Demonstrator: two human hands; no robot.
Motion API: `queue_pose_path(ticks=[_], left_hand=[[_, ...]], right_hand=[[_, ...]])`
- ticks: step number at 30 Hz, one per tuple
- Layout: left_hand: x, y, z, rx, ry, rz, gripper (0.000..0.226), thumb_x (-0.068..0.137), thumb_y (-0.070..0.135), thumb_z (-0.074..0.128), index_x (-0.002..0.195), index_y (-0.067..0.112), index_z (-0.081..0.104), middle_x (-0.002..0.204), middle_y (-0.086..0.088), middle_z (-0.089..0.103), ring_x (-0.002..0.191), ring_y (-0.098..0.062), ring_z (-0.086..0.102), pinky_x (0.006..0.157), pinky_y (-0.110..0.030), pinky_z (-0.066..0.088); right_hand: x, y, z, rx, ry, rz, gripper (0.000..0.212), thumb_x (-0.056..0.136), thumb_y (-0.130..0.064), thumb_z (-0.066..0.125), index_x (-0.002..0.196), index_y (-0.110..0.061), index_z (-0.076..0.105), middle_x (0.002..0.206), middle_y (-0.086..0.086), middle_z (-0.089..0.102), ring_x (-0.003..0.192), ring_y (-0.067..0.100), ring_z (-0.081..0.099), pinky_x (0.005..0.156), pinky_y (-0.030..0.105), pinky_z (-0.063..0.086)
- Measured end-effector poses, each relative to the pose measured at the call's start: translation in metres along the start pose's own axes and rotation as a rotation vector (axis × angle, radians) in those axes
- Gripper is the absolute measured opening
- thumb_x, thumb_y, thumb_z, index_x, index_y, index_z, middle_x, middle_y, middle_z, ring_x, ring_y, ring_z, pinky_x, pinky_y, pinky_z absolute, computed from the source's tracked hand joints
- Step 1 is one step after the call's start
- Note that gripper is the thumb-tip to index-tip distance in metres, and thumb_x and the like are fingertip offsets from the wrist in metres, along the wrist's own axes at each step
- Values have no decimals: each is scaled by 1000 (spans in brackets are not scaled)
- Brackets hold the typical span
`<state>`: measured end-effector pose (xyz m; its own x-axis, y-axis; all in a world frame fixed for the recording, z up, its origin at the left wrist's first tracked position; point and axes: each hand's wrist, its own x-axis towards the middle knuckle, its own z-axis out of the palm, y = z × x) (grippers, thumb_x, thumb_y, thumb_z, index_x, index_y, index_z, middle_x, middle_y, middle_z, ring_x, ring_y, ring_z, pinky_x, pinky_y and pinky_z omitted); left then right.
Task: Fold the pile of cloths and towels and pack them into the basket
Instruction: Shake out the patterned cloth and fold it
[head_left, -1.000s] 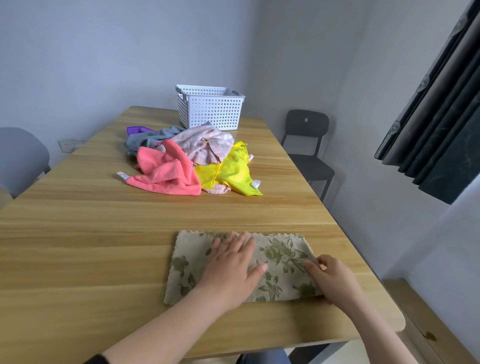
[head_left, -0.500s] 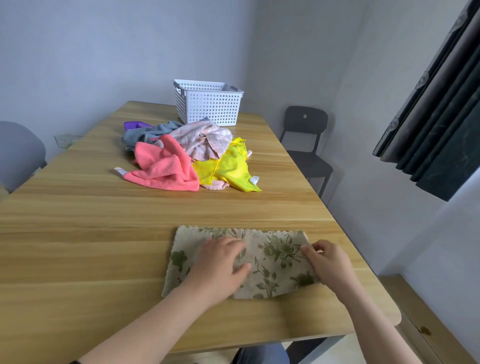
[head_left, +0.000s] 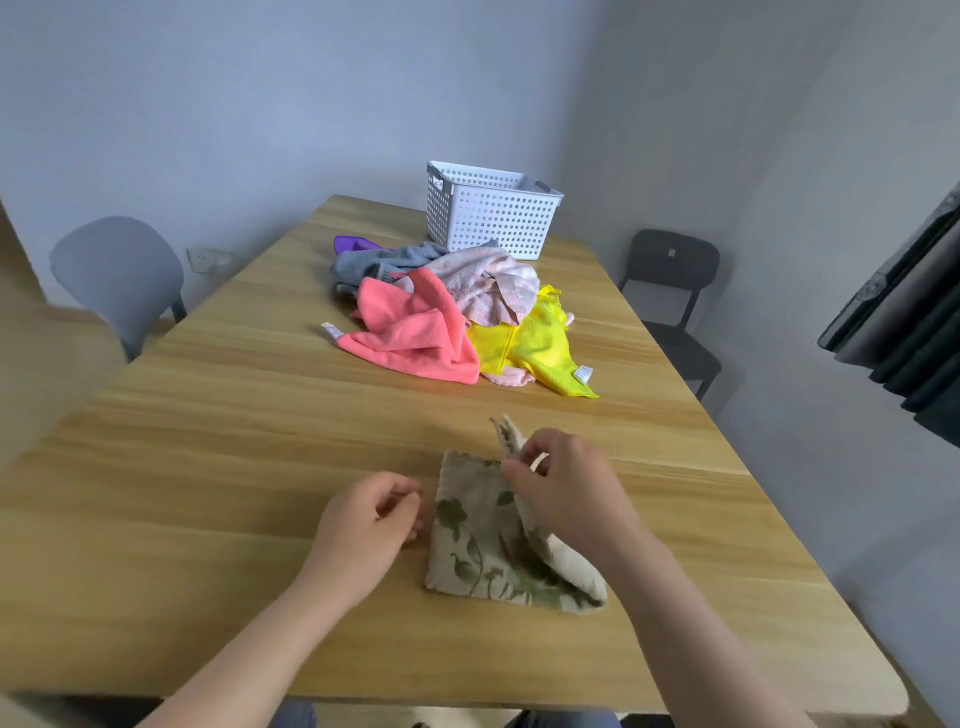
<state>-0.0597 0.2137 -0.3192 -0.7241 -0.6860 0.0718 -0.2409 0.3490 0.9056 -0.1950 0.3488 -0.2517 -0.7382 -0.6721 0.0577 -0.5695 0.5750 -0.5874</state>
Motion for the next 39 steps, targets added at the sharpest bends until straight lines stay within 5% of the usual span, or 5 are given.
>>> queue_pose_path(ticks=[8,24,29,34,39], left_hand=[[-2,-11,-2,35,-50,68,20,94,16,52,105,24,66,94,15,68,85,3,63,76,-16,51],[-4,-4,8,76,59,51,10,85,40,63,86,30,65,79,13,67,73,2,59,62,-17,45],[-3,10,17,291,134,196,28,87,38,60,111,23,55,107,12,55,91,-5,55,74,-21,43],[6,33,39,446,-12,463,38,97,24,45,133,14,50,142,0,43,131,-17,38,106,-25,28],[11,16,63,814,-275,328,66,92,50,2,150,20,13,160,-1,2,147,-16,-3,117,-33,-5]], right_hand=[[-5,-11,42,-53,-43,10,12,89,-27,55,86,-17,60,60,1,62,43,12,49,42,25,38],[-28,-1,39,327,30,55,19,94,-13,51,91,-20,68,69,-2,70,54,12,64,49,26,52],[-31,35,25,66,377,61,20,89,-22,59,109,-22,62,95,-10,62,84,9,57,66,24,43],[-37,50,25,5,164,298,51,94,-46,49,131,-12,45,100,-1,60,100,22,59,71,28,38],[-45,47,36,-111,117,288,39,95,-53,40,104,-17,54,89,-2,63,79,19,58,63,30,44]])
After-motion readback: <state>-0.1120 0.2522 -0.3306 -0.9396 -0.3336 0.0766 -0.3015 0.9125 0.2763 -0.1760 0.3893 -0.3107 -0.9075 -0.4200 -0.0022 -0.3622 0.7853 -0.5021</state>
